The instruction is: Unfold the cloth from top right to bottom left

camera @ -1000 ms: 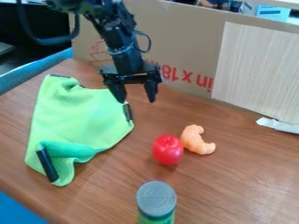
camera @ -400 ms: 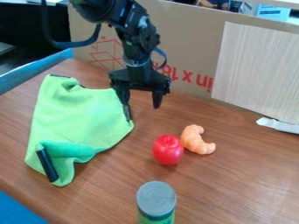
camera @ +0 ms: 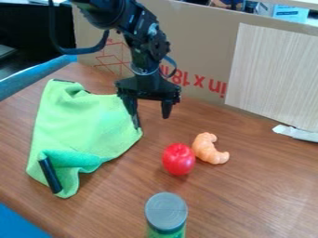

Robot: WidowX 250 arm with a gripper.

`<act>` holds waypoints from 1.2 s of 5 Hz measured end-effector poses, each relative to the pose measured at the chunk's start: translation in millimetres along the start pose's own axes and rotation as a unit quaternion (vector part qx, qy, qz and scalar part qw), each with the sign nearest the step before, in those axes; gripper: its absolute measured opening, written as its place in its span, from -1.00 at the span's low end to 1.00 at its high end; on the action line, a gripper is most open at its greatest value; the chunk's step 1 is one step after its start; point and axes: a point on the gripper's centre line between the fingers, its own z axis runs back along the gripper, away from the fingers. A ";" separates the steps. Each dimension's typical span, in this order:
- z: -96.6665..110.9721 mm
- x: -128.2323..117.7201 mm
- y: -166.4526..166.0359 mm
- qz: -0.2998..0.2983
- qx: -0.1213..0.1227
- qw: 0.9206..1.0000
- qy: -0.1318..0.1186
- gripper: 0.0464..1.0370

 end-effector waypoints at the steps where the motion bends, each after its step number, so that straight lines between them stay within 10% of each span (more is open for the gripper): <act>1: -0.5 0.9 7.6 0.005 0.010 1.000 0.001 0.93; 5: -19.5 -4.8 16.7 0.001 0.045 0.999 0.012 0.87; 6: -21.7 -5.9 15.3 -0.007 0.043 0.999 0.018 0.28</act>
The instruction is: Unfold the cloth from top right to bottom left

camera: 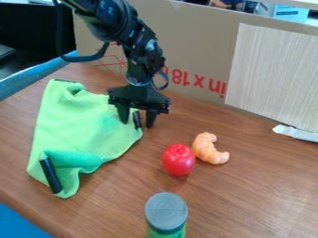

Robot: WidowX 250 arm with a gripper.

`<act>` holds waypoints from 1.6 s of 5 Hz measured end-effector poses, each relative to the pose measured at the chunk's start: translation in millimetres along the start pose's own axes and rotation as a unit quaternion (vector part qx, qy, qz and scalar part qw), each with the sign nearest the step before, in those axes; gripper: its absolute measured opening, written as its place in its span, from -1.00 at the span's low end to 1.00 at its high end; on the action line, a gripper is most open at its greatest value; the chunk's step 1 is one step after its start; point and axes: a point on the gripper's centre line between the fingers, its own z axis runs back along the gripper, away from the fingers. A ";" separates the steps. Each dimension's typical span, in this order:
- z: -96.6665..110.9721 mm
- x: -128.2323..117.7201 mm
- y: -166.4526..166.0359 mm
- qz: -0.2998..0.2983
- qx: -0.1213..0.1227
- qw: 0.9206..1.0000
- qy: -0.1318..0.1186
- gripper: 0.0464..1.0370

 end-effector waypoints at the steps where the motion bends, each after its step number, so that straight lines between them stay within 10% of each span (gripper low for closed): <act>1: -0.6 -2.3 -2.3 -0.009 -0.009 1.000 0.007 -0.32; 3: 4.5 -1.0 -2.0 -0.019 -0.051 0.998 0.040 -0.96; 8: 58.8 22.3 49.0 0.048 -0.177 0.981 0.058 -0.99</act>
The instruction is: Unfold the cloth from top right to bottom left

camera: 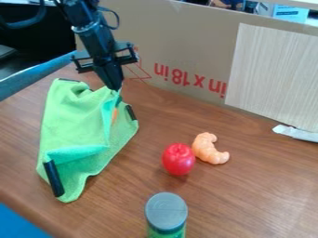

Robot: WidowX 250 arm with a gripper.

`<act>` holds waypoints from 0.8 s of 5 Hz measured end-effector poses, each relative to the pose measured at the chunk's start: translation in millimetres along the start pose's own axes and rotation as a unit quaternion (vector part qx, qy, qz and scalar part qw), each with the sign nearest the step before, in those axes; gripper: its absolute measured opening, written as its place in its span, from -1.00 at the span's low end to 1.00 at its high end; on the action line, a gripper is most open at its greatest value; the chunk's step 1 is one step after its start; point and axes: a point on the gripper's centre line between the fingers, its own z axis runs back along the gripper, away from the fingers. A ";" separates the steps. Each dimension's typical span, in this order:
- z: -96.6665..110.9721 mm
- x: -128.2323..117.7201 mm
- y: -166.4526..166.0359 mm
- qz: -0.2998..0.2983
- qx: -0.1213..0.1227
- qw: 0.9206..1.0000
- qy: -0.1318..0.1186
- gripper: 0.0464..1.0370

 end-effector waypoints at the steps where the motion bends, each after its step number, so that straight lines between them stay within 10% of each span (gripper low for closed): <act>1: 7.5 -0.6 2.8 0.004 -0.027 1.000 0.012 -0.99; 4: 34.1 13.1 16.2 0.027 -0.056 0.998 0.005 -0.99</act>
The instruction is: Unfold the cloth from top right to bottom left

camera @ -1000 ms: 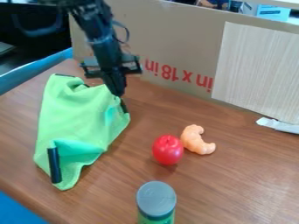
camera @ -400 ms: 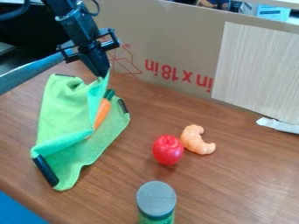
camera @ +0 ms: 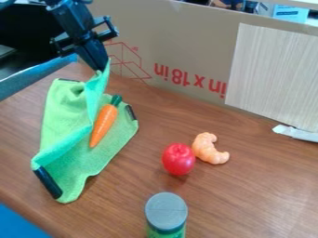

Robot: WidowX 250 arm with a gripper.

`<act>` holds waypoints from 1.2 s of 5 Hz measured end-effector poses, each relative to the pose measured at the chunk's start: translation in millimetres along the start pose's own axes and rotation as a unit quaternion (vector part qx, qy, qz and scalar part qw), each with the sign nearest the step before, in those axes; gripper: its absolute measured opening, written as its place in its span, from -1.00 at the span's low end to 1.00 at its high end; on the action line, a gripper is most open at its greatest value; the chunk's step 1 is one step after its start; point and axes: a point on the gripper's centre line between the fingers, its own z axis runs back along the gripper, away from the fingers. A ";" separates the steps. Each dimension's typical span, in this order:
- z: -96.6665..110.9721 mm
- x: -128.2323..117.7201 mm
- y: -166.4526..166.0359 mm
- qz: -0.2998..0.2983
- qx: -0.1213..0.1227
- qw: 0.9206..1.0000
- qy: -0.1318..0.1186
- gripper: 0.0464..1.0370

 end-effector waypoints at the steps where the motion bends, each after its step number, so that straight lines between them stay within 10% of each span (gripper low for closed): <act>1: 11.3 8.7 18.8 0.020 0.008 1.000 -0.019 -0.99; 6: 27.8 14.1 145.7 -0.012 0.042 0.999 -0.021 -0.99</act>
